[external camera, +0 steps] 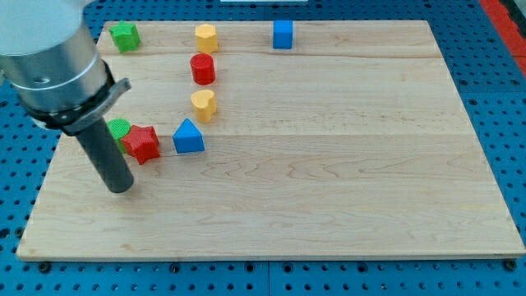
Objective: Move the red star to the bottom right side of the green circle
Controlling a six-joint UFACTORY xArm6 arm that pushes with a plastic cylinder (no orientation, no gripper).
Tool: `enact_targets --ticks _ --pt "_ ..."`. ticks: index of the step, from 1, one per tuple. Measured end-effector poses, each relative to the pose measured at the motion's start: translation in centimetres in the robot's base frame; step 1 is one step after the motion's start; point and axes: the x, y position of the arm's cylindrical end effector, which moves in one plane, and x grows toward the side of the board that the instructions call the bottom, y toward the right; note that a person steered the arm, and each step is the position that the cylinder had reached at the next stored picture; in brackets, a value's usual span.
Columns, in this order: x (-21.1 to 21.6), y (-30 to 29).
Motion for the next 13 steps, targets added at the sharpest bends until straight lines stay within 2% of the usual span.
enact_targets --ticks 1,2,4,5,6,7,8,9,10,11,12,13 --pt "-1.8 -2.8" --pt "-3.1 1.9" --pt "-5.1 2.3" --pt "-5.7 -3.8" --pt "-4.5 -7.9" --pt "-4.0 -9.1" --pt "-6.7 -10.5" --pt "-12.9 -4.4" --pt "-14.3 2.8" --pt "-11.5 6.4" --pt "-7.7 5.9" --pt "-7.6 3.8"
